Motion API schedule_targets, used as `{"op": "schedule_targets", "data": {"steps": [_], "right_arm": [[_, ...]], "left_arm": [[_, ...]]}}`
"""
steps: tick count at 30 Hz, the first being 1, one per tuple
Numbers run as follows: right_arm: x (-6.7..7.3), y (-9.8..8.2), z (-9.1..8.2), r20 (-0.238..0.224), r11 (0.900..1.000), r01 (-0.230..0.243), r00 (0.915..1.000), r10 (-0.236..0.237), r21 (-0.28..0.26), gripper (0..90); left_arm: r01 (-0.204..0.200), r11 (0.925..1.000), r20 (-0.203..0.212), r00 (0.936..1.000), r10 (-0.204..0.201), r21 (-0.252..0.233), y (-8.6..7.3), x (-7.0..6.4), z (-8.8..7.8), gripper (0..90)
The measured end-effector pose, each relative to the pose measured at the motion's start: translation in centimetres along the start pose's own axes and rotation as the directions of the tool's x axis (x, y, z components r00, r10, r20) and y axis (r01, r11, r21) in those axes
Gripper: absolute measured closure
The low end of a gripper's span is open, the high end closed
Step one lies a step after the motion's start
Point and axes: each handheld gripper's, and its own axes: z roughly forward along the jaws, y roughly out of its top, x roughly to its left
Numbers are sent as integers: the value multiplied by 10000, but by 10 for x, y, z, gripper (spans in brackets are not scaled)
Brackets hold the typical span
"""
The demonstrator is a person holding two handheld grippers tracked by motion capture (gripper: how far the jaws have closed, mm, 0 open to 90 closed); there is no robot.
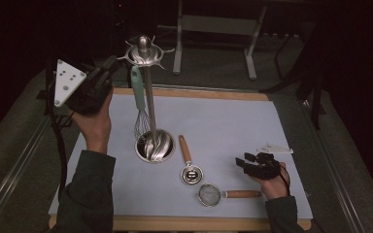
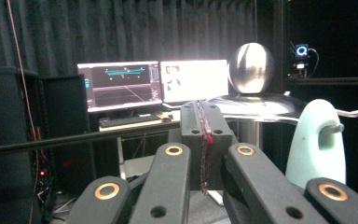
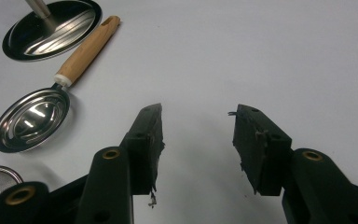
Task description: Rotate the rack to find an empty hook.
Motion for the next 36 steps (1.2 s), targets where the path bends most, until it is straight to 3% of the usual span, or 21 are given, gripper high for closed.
{"op": "schedule_targets", "data": {"steps": [13,21,26,28,36], "right_arm": [[0,0,1,-18,10000,5,10000,-5,35,519],[0,-1,1,-14,10000,-6,10000,6,42,519],[-1,-1,1,-18,10000,-1,10000,1,29,519],[0,-1,1,-11,10000,5,10000,-5,45,519],[-1,-2,2,0,10000,-3,10000,3,86,519]], "left_arm": [[165,9993,-309,9994,-155,346,-2,14,8,897],[120,9994,-321,9994,-109,338,0,13,9,897],[-4,10000,-145,9999,5,54,3,8,4,897],[-263,9994,-50,9996,264,232,4,6,5,897],[-390,9982,-139,9991,397,450,4,8,11,897]]}}
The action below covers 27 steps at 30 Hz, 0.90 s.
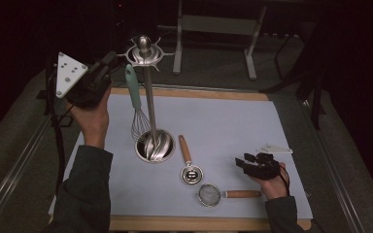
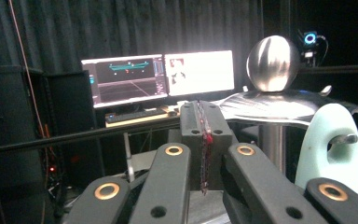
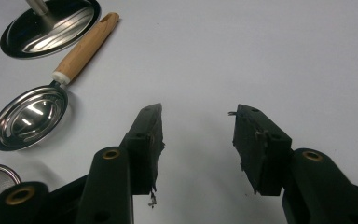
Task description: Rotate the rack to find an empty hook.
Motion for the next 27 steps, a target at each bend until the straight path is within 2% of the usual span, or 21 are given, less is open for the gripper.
{"op": "schedule_targets", "data": {"steps": [9,16,21,25,27], "right_arm": [[0,0,-1,8,10000,-2,10000,2,-12,518],[-1,0,-2,96,10000,6,10000,-6,-19,519],[-2,0,-3,100,10000,-23,9999,24,-51,518],[-1,0,-3,98,10000,-14,10000,15,-58,518],[-1,-1,-3,93,10000,-5,10000,5,-53,518]], "left_arm": [[35,9999,-47,10000,-34,154,1,2,7,897],[229,9997,28,9997,-229,-7,-3,4,1,896],[708,9969,75,9975,-706,-328,-12,7,-8,896],[907,9952,86,9959,-904,-378,-26,8,-15,896],[1133,9929,109,9935,-1130,-357,-35,8,-19,896]]}}
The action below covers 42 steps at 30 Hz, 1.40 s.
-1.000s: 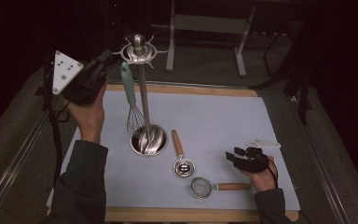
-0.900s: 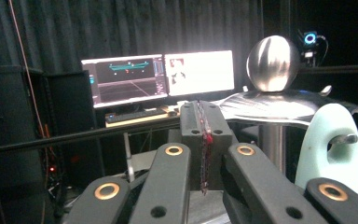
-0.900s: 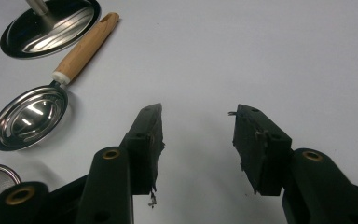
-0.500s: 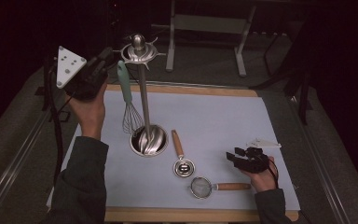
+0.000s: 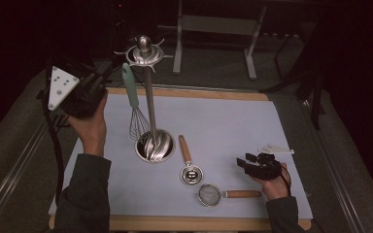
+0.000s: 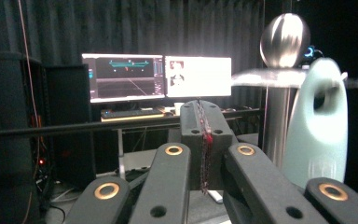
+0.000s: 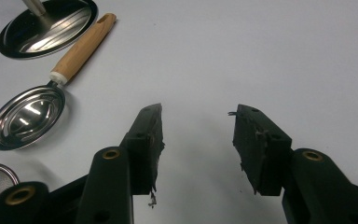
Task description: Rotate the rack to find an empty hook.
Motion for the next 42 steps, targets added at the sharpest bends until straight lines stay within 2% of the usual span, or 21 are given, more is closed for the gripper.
{"op": "schedule_targets", "data": {"steps": [4,7,10,14,18,20,24,27,29,31,32,35,38,40,42], "right_arm": [[0,0,0,0,10000,10,10000,-10,24,518],[-1,-1,-1,9,10000,10,10000,-10,14,518],[-1,-1,-1,17,10000,-48,10000,48,44,518],[-1,-2,0,11,10000,-10,10000,10,81,518],[0,-2,0,9,10000,-6,10000,6,54,518],[-1,-2,0,24,10000,-3,10000,3,84,518],[-1,-3,0,33,10000,-21,10000,20,87,518],[-2,-3,0,39,10000,-58,10000,58,79,518],[-2,-3,0,53,9999,-54,10000,53,110,518],[-1,-3,1,26,9999,-21,10000,21,112,519],[-1,-3,1,19,9999,-24,10000,24,140,519],[0,-4,2,-3,9997,39,10000,-39,227,519],[0,-4,2,75,9995,155,9998,-157,278,520],[0,-3,1,68,9995,169,9998,-171,255,520],[-1,-3,0,82,9997,115,9999,-117,237,520]], "left_arm": [[129,9997,-29,9999,-128,215,-19,1,-7,896],[371,9981,0,9993,-371,489,-34,2,-13,895],[217,9965,16,9998,-219,806,-52,-2,-23,893],[469,9923,-90,9989,-461,1150,-77,-1,-37,891],[700,9821,-292,9974,-659,1748,-105,3,-51,885],[817,9742,-372,9965,-755,2103,-122,5,-57,882],[980,9515,-464,9950,-882,2918,-156,7,-73,876],[1029,9286,-620,9943,-864,3566,-177,8,-83,865],[1057,9073,-678,9940,-854,4070,-188,10,-87,846],[1024,8791,-643,9946,-817,4656,-197,12,-88,828],[916,8679,-611,9956,-707,4882,-200,12,-89,821],[652,8442,-518,9977,-444,5321,-205,13,-88,800],[651,8291,-522,9977,-433,5553,-210,13,-87,774],[863,8161,-622,9962,-618,5714,-214,15,-88,767],[1040,8089,-748,9944,-744,5787,-217,16,-88,757]]}}
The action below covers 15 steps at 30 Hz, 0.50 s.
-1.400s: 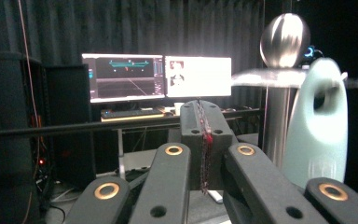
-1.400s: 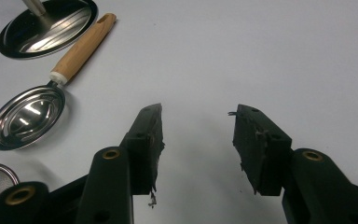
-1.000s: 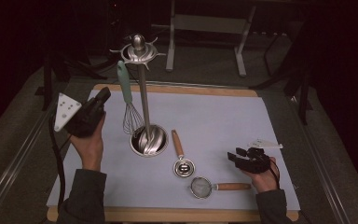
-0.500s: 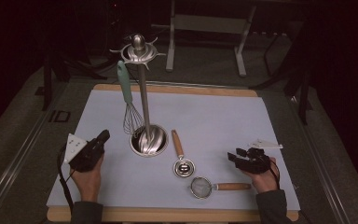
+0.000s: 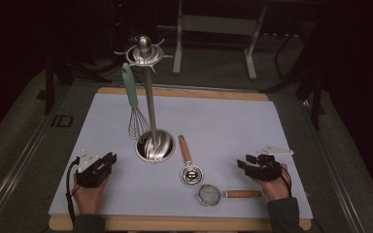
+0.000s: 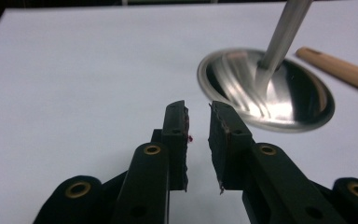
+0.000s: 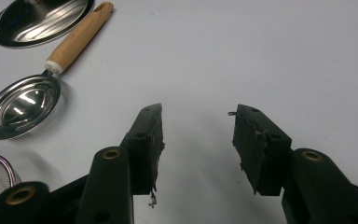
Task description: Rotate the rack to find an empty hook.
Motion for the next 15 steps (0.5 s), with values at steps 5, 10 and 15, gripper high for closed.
{"op": "schedule_targets", "data": {"steps": [5,10,15], "right_arm": [[-1,0,0,1,10000,15,10000,-15,11,521],[2,-1,1,-33,9999,78,10000,-78,118,520],[5,-1,2,-116,9994,254,9996,-252,213,520]], "left_arm": [[376,9993,-75,9993,-376,37,-3,5,0,736],[-67,9996,-253,9997,75,285,-4,-1,3,721],[-372,9978,-342,9986,391,545,-3,-5,6,702]]}}
